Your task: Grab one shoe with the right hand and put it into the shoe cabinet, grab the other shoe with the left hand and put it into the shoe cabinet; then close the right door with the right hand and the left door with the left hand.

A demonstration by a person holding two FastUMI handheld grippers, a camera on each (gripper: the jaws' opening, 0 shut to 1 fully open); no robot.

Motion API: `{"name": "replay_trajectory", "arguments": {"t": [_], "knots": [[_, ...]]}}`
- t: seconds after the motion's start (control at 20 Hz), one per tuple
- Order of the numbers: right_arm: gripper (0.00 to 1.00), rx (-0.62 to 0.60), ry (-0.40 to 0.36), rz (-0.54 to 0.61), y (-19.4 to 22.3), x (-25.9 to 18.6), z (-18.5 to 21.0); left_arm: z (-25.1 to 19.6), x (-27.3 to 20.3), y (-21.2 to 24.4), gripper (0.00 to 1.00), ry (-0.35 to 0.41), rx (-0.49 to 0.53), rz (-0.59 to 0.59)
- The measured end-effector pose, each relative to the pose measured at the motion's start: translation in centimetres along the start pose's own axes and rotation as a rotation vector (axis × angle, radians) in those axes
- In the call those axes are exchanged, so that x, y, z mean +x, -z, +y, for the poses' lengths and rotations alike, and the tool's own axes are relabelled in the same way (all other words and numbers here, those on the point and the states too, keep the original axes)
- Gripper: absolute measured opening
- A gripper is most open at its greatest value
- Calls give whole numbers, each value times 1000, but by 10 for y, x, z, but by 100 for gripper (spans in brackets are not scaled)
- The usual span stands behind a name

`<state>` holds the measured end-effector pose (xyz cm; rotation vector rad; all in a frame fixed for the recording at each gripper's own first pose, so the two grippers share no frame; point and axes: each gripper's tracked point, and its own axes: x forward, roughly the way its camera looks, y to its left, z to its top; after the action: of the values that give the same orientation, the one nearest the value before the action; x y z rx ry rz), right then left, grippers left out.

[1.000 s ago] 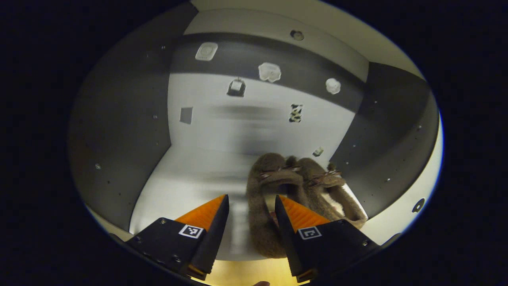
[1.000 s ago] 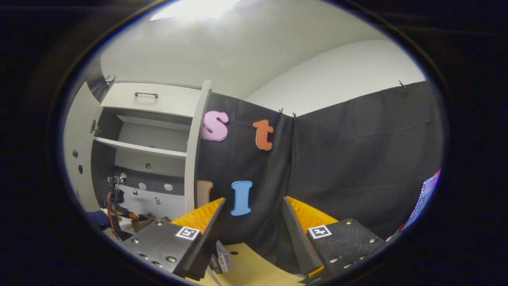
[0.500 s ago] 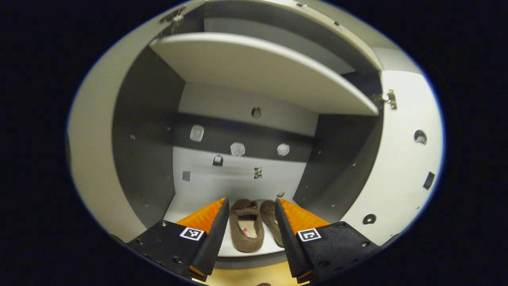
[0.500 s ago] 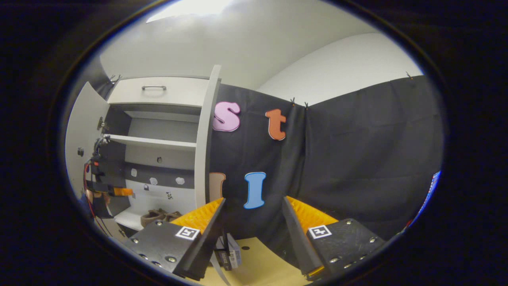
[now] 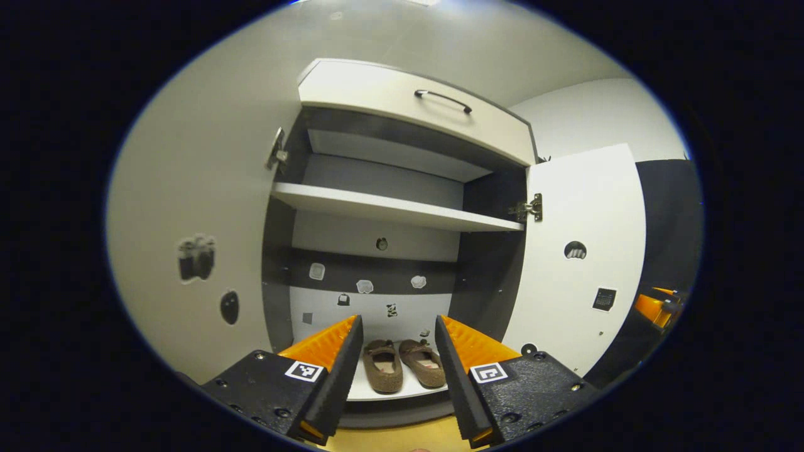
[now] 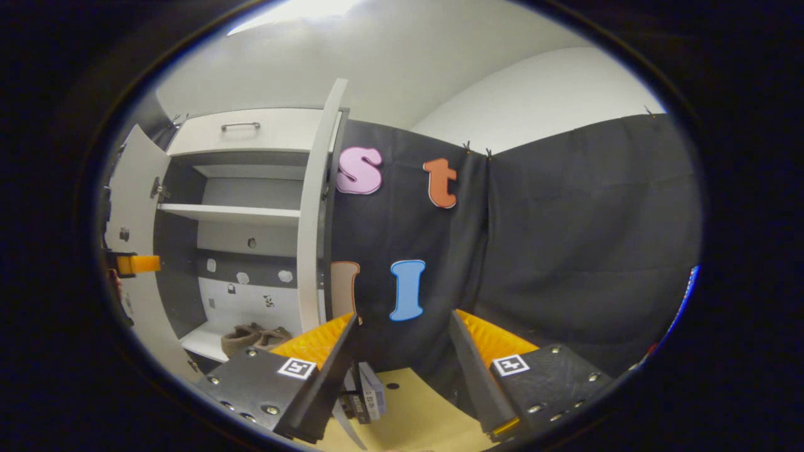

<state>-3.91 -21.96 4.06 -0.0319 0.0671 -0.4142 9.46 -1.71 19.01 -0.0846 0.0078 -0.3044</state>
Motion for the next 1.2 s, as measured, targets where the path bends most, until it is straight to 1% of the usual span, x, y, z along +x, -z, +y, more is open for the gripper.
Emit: {"name": "replay_trajectory", "arguments": {"t": [0.05, 0.1, 0.15, 0.2, 0.25, 0.3, 0.35, 0.4, 0.55, 0.65, 0.7, 0.8, 0.85, 0.9, 1.05, 1.2], "knots": [[89, 4, 3, 12, 4, 3, -2, 0, -10, -3, 70, -6, 5, -7], [87, 9, 6, 24, 9, 5, -3, -1, -20, -8, 76, -7, 4, -16], [90, 15, 6, 37, 14, 7, -4, -2, -30, -13, 70, -5, 6, -23], [89, 20, 2, 49, 18, 8, -3, 0, -37, -16, 70, -11, 8, -23], [94, 24, -3, 59, 22, 11, -2, 2, -44, -19, 71, -18, 11, -26], [96, 28, -7, 66, 25, 13, 0, 4, -50, -22, 77, -24, 16, -31], [96, 33, -15, 70, 26, 15, 2, 7, -54, -25, 75, -36, 20, -40], [96, 40, -26, 74, 28, 16, 6, 10, -58, -27, 78, -47, 26, -45], [96, 59, -56, 88, 33, 19, 17, 18, -68, -25, 80, -77, 47, -42], [95, 63, -68, 92, 35, 20, 20, 26, -75, -26, 91, -102, 67, -44], [95, 58, -67, 90, 34, 20, 20, 28, -77, -26, 94, -111, 75, -45], [95, 52, -81, 92, 34, 18, 23, 32, -81, -26, 94, -127, 82, -45], [95, 41, -93, 86, 33, 19, 25, 34, -83, -26, 88, -134, 81, -45], [95, 23, -108, 79, 31, 18, 29, 35, -85, -26, 94, -139, 79, -45], [95, -6, -157, 62, 27, 13, 42, 37, -89, -24, 94, -152, 65, -44], [95, 24, -229, 70, 28, 8, 63, 38, -93, -20, 94, -164, 46, -36]]}}
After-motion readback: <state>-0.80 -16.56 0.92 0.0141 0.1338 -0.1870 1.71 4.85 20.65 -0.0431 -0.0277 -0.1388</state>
